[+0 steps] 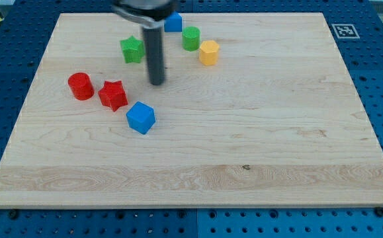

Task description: Point your arm to the yellow heart

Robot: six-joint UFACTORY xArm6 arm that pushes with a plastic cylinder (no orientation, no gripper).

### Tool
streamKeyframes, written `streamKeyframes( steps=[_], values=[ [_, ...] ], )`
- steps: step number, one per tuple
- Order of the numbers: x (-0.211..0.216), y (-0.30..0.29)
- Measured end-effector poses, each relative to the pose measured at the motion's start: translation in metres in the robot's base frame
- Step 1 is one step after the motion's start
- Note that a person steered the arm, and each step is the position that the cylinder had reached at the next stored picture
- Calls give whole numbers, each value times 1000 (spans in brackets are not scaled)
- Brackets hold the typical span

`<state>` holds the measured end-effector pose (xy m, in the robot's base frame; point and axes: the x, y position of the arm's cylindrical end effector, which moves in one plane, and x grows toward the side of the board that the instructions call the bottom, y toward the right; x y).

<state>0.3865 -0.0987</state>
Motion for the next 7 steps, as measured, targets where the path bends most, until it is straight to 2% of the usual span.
streamKeyframes(
  steps=[1,2,3,4,7],
  values=[
    [-18,-79],
    [-55,-155],
    [-131,-197],
    [-183,-190],
    [-179,-113]
  ],
)
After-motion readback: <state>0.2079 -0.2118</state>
